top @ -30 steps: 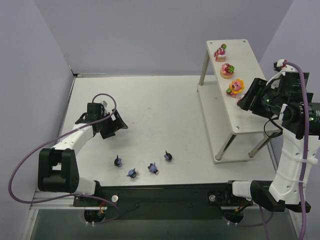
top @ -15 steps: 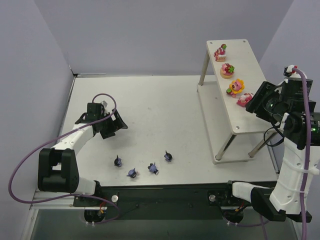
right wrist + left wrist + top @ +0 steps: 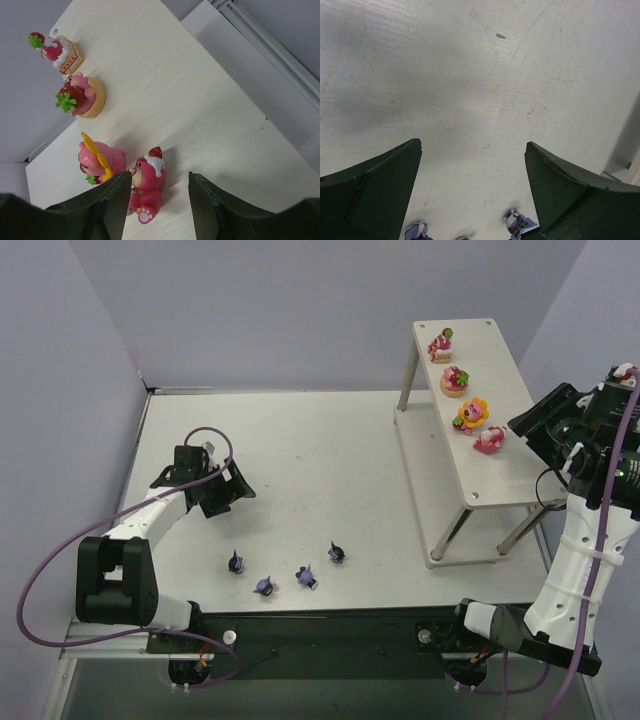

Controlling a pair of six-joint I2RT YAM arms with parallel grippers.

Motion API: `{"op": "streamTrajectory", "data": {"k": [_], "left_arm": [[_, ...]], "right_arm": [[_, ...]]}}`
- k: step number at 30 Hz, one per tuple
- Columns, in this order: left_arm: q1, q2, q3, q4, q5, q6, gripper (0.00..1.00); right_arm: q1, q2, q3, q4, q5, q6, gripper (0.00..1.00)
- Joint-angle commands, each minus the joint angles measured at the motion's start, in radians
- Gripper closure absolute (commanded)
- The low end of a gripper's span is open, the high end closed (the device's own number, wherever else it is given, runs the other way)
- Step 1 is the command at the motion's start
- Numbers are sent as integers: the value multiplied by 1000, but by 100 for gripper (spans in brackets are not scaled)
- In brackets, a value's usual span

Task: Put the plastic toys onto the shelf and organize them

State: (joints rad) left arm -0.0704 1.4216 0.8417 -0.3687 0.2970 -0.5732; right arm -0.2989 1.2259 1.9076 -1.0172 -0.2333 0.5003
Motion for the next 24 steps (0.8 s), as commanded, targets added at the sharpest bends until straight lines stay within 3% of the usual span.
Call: {"op": "streamTrajectory", "data": {"k": [1, 6, 19, 24], "left_arm": [[-3, -12, 19, 30, 13, -7, 5], [-3, -18, 19, 25, 8, -7, 5], [-3, -18, 20, 19, 7, -5, 5], [-3, -16, 19, 19, 2, -7, 5]], "right_arm": [[-35, -6, -48, 86, -150, 124, 51], [-66, -6, -114, 123, -267, 153, 50], [-80, -19, -205, 131, -345, 130, 51], [-82, -26, -217, 129, -347, 124, 58]]}}
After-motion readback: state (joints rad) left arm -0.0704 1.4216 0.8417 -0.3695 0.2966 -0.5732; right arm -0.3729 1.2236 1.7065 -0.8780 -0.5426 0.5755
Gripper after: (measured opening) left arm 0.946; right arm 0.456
